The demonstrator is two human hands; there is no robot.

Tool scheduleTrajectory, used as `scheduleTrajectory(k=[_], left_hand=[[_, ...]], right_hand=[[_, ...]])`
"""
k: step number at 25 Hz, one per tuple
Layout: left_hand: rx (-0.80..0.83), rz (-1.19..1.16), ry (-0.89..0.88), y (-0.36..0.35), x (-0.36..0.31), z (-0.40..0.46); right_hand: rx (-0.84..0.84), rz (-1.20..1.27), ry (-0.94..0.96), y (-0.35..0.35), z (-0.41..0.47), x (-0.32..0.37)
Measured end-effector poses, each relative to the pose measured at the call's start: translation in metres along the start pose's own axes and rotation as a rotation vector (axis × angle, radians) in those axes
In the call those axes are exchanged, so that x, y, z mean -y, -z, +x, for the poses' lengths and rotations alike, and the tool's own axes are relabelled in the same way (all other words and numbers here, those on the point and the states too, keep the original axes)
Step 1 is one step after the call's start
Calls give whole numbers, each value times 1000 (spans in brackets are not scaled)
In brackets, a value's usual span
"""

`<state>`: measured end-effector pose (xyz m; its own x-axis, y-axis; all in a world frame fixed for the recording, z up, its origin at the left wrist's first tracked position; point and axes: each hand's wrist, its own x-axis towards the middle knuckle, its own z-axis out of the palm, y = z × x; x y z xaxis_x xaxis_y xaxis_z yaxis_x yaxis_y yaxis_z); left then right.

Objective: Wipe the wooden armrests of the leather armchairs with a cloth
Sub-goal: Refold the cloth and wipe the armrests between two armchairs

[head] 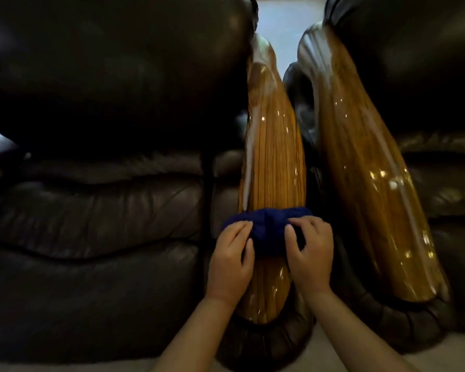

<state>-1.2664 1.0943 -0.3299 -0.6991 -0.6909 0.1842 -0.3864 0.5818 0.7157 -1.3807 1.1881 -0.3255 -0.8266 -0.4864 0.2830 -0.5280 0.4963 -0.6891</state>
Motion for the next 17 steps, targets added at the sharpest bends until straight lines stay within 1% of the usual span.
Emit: scheduleTrajectory(k=[1,2,3,5,7,9,12,17], left_hand=[[-23,6,6,-4,0,-2],[-40,7,25,-9,-1,-3],[-47,7,45,-15,-2,-2],[-65,43,81,-28,-6,3],[-121,118,157,-41,-9,13],[-147,232,212,-50,-10,27],[-155,338,198,-56,-4,46],[-150,358,197,-57,-4,88]], right_hand=[[-42,-12,-31,-4,3,0],[-47,-30,-65,-9,4,0],[-17,-50,-77,-14,5,0],[69,-72,-21,-24,4,-2],[90,-66,-16,-33,5,-4],[57,-94,-87,-40,12,-3],[2,-193,-89,-49,23,1],[-7,-307,-77,-57,57,2]])
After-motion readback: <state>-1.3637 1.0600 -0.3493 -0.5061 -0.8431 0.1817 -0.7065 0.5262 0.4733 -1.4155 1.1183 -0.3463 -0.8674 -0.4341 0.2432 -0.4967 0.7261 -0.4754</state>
